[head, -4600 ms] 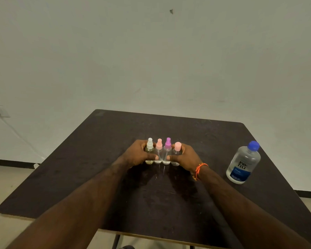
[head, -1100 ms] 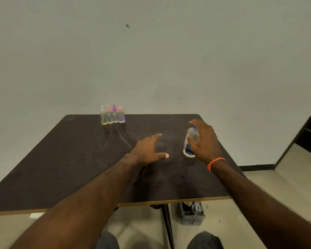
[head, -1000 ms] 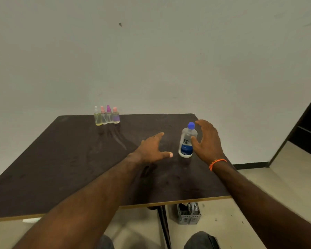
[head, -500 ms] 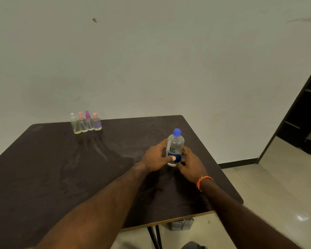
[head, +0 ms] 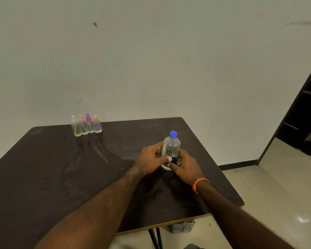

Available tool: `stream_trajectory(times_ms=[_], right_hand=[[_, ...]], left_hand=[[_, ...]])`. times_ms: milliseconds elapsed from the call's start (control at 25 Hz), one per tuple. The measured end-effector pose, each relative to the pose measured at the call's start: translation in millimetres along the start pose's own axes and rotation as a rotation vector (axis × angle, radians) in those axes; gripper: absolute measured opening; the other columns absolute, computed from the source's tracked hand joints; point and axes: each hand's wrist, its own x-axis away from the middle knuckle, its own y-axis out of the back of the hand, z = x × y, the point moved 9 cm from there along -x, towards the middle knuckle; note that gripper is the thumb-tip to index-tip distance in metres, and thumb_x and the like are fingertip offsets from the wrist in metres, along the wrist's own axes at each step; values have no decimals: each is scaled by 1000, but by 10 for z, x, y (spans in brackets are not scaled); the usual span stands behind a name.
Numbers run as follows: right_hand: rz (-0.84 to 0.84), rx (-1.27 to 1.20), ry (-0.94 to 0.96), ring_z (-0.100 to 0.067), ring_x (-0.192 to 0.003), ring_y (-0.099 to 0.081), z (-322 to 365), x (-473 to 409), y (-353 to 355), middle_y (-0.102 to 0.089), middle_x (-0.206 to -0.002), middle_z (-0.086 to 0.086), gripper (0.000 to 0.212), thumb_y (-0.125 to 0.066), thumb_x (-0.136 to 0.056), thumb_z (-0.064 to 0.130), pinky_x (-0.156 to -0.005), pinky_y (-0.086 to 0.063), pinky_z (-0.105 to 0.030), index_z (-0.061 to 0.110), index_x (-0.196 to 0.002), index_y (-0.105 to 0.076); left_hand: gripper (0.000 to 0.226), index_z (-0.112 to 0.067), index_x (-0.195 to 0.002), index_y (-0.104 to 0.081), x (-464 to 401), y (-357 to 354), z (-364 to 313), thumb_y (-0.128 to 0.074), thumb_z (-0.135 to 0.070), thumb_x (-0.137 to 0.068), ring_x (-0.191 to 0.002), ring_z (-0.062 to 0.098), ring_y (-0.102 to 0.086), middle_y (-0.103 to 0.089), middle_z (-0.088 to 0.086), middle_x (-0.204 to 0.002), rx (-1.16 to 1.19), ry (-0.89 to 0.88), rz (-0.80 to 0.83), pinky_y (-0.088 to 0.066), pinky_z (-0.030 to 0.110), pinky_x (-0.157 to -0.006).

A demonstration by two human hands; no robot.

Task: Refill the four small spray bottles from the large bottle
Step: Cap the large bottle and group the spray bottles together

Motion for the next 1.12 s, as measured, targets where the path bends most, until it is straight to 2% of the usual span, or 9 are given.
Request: stream_trajectory(times_ms=[120,280,360,520,720,840,960,1120], right_hand=[[-30,-14,32,-17,-114,-62,136,-69,8,-61,-135,2,65,-71,-86,48,-97,-51,-33,23,-141,-45],[-72,-6,93,-15,-112,-63,384,-334,104,-63,-132,5,68,-71,-83,55,-93,-52,-29,26,-139,-46],[-86,9,121,-15,-111,-63,504,-551,166,-63,-131,5,69,-71,-82,58,-90,-50,-27,27,-138,-47],[-81,50,136,-18,-112,-64,594,-1115,178,-64,-132,3,70,-71,-82,56,-91,-50,-30,24,-139,-46],[-49,48,60,-23,-114,-64,327,-1863,1,-62,-135,1,70,-74,-83,49,-97,-51,-38,23,-140,-43],[-45,38,17,-23,-117,-63,80,-2222,-114,-62,-134,2,67,-75,-84,45,-100,-50,-40,24,-139,-43],[-43,48,11,-24,-119,-63,-128,-2482,-187,-61,-135,2,69,-74,-86,36,-100,-50,-41,27,-143,-36],[-36,41,-10,-26,-121,-61,-315,-2688,-256,-60,-138,1,72,-71,-90,35,-105,-48,-45,29,-148,-30]], left_hand=[[66,-32,-145,-58,-22,166,-89,-84,-32,-85,-102,2,-73,-76,-15,-117,-24,-12,-34,-60,31,-95],[59,-36,-141,-59,-226,447,-232,-83,-35,-86,-97,-3,-72,-75,-19,-112,-92,-42,-88,-56,14,-86],[57,-32,-138,-62,-408,577,-249,-83,-38,-85,-99,-2,-72,-76,-15,-115,-95,-38,-108,-57,17,-87],[57,-30,-137,-61,-923,736,-150,-79,-45,-85,-101,2,-73,-76,-14,-117,-123,-11,-103,-60,33,-95],[50,-32,-144,-54,-1519,664,160,-68,-35,-97,-112,8,-70,-73,-9,-125,-128,13,-29,-57,40,-102],[61,-35,-155,-38,-1819,504,447,-62,-22,-100,-130,18,-61,-62,-6,-143,-113,45,41,-48,44,-114],[84,-47,-158,-25,-2015,334,729,-64,-12,-92,-138,15,-55,-55,-13,-150,-86,68,111,-42,45,-118],[99,-43,-162,-15,-2136,161,878,-59,0,-84,-144,17,-47,-46,-8,-158,-86,108,167,-32,31,-116]])
